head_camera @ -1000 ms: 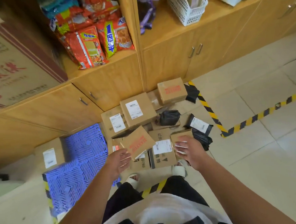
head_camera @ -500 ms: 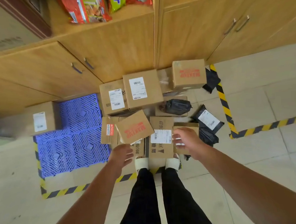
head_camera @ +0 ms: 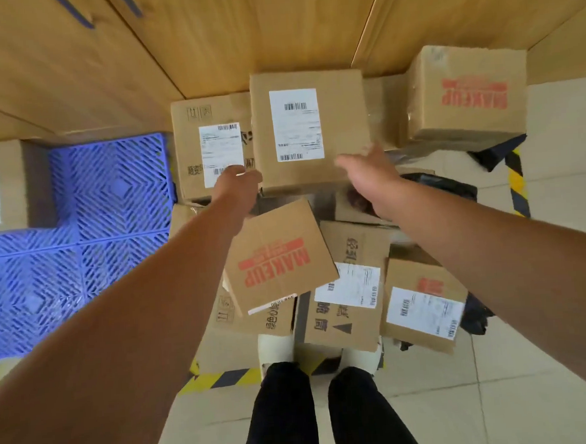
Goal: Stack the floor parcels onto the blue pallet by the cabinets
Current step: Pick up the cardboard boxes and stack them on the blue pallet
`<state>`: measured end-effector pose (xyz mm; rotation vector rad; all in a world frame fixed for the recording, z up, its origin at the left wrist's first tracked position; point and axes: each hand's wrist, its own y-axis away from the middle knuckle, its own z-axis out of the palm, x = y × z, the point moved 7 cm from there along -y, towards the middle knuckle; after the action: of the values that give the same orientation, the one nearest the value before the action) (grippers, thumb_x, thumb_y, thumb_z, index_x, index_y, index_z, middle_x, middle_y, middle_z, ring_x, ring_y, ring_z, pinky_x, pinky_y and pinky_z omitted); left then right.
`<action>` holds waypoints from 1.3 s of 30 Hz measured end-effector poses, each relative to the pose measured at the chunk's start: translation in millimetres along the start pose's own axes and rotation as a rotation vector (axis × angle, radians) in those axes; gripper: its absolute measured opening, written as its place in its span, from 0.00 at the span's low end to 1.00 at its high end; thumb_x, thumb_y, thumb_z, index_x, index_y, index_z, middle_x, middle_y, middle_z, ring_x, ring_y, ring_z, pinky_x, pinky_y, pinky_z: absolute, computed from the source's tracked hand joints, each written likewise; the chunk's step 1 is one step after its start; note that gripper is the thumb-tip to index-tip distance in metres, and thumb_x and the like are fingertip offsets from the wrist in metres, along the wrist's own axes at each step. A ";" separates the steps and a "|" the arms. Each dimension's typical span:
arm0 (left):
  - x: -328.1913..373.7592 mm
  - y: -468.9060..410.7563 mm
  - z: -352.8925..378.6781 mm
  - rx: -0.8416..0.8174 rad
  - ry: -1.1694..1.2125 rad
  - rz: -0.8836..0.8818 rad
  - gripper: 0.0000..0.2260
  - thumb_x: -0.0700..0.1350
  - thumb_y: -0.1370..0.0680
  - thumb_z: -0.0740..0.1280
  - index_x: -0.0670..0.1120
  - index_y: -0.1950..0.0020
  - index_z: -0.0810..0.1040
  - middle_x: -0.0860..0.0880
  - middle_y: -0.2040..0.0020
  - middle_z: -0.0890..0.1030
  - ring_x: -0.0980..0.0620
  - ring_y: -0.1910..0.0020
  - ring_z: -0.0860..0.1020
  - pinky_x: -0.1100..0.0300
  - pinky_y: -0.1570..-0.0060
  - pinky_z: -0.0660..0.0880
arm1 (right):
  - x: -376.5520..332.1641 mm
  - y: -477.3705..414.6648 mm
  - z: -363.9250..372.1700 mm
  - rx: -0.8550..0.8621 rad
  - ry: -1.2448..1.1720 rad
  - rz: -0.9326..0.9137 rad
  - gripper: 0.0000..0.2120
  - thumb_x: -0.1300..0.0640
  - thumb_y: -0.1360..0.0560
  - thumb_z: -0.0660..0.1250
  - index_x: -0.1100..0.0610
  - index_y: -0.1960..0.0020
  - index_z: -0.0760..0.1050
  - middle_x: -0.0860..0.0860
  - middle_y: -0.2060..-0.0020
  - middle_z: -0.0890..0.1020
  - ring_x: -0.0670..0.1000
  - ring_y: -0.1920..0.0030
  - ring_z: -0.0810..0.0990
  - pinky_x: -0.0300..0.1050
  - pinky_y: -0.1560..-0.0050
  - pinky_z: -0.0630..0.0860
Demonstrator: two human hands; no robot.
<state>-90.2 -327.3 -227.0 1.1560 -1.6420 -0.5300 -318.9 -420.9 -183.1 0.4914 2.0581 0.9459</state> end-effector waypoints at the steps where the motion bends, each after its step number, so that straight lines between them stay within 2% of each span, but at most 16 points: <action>1: 1.9 -10.0 4.8 -0.017 0.031 -0.010 0.21 0.43 0.20 0.62 0.41 0.27 0.67 0.41 0.31 0.73 0.51 0.48 0.70 0.65 0.67 0.68 | 2.5 -20.1 0.9 0.049 0.038 -0.025 0.30 0.51 0.24 0.67 0.54 0.25 0.61 0.51 0.37 0.73 0.54 0.42 0.74 0.44 0.50 0.72; 4: -9.2 -35.4 19.5 0.015 0.070 -0.022 0.25 0.47 0.22 0.65 0.44 0.25 0.65 0.43 0.32 0.74 0.43 0.38 0.75 0.58 0.51 0.70 | 9.8 -58.7 -1.8 0.167 0.208 -0.070 0.38 0.50 0.26 0.68 0.54 0.22 0.55 0.55 0.28 0.67 0.58 0.31 0.70 0.52 0.35 0.73; 7: -24.6 -49.8 32.8 0.028 0.117 -0.054 0.27 0.48 0.21 0.65 0.49 0.23 0.63 0.46 0.32 0.72 0.44 0.37 0.72 0.54 0.45 0.68 | 21.1 -85.1 -5.0 0.162 0.173 -0.001 0.39 0.49 0.25 0.69 0.55 0.21 0.55 0.54 0.26 0.66 0.58 0.31 0.70 0.50 0.33 0.72; 9: -29.0 -55.3 42.9 0.003 0.162 -0.055 0.24 0.46 0.21 0.64 0.48 0.25 0.67 0.47 0.31 0.72 0.46 0.40 0.72 0.55 0.45 0.68 | 30.7 -94.2 -1.9 0.098 0.026 0.111 0.32 0.47 0.27 0.69 0.55 0.26 0.66 0.54 0.30 0.73 0.56 0.36 0.75 0.53 0.34 0.74; 10: -29.5 -56.8 45.2 -0.009 0.173 -0.053 0.21 0.46 0.20 0.64 0.46 0.28 0.71 0.46 0.32 0.74 0.47 0.42 0.73 0.56 0.46 0.68 | 32.7 -94.7 2.2 0.056 -0.048 0.154 0.24 0.47 0.27 0.69 0.54 0.34 0.72 0.54 0.36 0.77 0.55 0.41 0.77 0.53 0.34 0.74; 12: -25.2 -55.7 40.1 -0.013 0.208 -0.034 0.17 0.46 0.20 0.64 0.45 0.32 0.75 0.45 0.36 0.77 0.47 0.47 0.74 0.58 0.49 0.67 | 28.7 -91.1 9.2 0.000 -0.125 0.183 0.09 0.48 0.25 0.67 0.53 0.50 0.75 0.52 0.49 0.79 0.52 0.53 0.77 0.50 0.36 0.73; 13: -21.1 -53.9 32.8 -0.004 0.212 -0.016 0.16 0.46 0.20 0.63 0.45 0.34 0.76 0.43 0.38 0.78 0.47 0.49 0.74 0.59 0.50 0.67 | 24.4 -89.9 10.5 -0.006 -0.140 0.181 0.08 0.49 0.25 0.67 0.53 0.53 0.74 0.52 0.51 0.78 0.52 0.55 0.76 0.51 0.36 0.73; 15: -12.6 -47.7 13.6 0.029 0.193 0.023 0.15 0.48 0.20 0.62 0.45 0.35 0.77 0.42 0.37 0.78 0.47 0.49 0.74 0.58 0.49 0.70 | 13.4 -80.5 9.7 -0.004 -0.159 0.151 0.10 0.48 0.25 0.67 0.52 0.48 0.74 0.52 0.49 0.77 0.54 0.51 0.76 0.56 0.36 0.74; 18: -2.8 -18.3 -16.0 0.024 0.205 0.035 0.19 0.51 0.18 0.60 0.42 0.30 0.73 0.41 0.31 0.74 0.49 0.46 0.73 0.56 0.47 0.70 | -4.8 -44.9 2.9 0.033 -0.179 0.109 0.19 0.45 0.26 0.69 0.51 0.37 0.74 0.53 0.40 0.77 0.57 0.43 0.77 0.60 0.38 0.76; 20: -2.9 13.3 -36.5 0.010 0.236 0.004 0.21 0.52 0.18 0.60 0.40 0.30 0.72 0.40 0.31 0.74 0.45 0.43 0.76 0.54 0.43 0.73 | -16.6 -12.3 -4.5 0.068 -0.153 0.092 0.27 0.44 0.26 0.69 0.52 0.30 0.71 0.52 0.34 0.75 0.58 0.38 0.76 0.59 0.36 0.75; 22: 0.2 54.2 -57.2 0.024 0.318 0.015 0.19 0.49 0.19 0.63 0.42 0.31 0.74 0.42 0.33 0.76 0.46 0.42 0.77 0.49 0.36 0.74 | -31.5 28.8 -16.9 0.115 -0.130 0.033 0.26 0.46 0.23 0.69 0.53 0.29 0.70 0.52 0.33 0.75 0.57 0.37 0.75 0.58 0.34 0.74; 26: 6.9 169.4 -102.9 0.076 0.447 0.015 0.16 0.45 0.19 0.61 0.45 0.32 0.74 0.44 0.37 0.77 0.48 0.44 0.76 0.50 0.39 0.73 | -55.9 133.8 -39.9 0.095 -0.184 0.026 0.29 0.45 0.24 0.68 0.48 0.25 0.66 0.50 0.30 0.73 0.55 0.34 0.74 0.59 0.32 0.71; 31: -8.8 315.3 -160.2 0.103 0.606 -0.072 0.15 0.50 0.20 0.65 0.47 0.35 0.77 0.50 0.46 0.80 0.46 0.39 0.78 0.47 0.35 0.72 | -75.0 280.4 -70.2 0.052 -0.125 -0.044 0.24 0.47 0.25 0.68 0.49 0.30 0.73 0.48 0.36 0.78 0.53 0.36 0.76 0.58 0.33 0.73; 33: -22.1 364.8 -177.6 0.115 0.651 -0.103 0.16 0.52 0.22 0.66 0.49 0.36 0.79 0.49 0.44 0.81 0.47 0.41 0.78 0.49 0.38 0.75 | -72.9 329.5 -79.7 0.014 -0.123 -0.035 0.25 0.45 0.26 0.69 0.47 0.30 0.74 0.48 0.35 0.79 0.53 0.37 0.77 0.59 0.34 0.74; 36: -42.5 419.3 -191.6 0.141 0.685 -0.135 0.16 0.53 0.22 0.67 0.50 0.37 0.78 0.49 0.45 0.79 0.49 0.44 0.77 0.48 0.40 0.77 | -62.5 379.2 -81.9 -0.085 -0.160 0.053 0.22 0.43 0.25 0.68 0.44 0.32 0.74 0.49 0.38 0.80 0.55 0.40 0.78 0.61 0.36 0.75; 39: -60.5 471.8 -200.6 0.166 0.691 -0.118 0.10 0.50 0.22 0.69 0.50 0.43 0.79 0.48 0.46 0.79 0.49 0.47 0.77 0.48 0.40 0.77 | -47.9 423.5 -83.2 -0.134 -0.283 0.142 0.20 0.43 0.25 0.69 0.42 0.34 0.74 0.51 0.40 0.79 0.59 0.41 0.78 0.65 0.41 0.77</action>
<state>-110.7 -27.5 192.7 1.3695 -1.0340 -0.0403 -349.1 -215.0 198.1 0.6666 1.7127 1.0264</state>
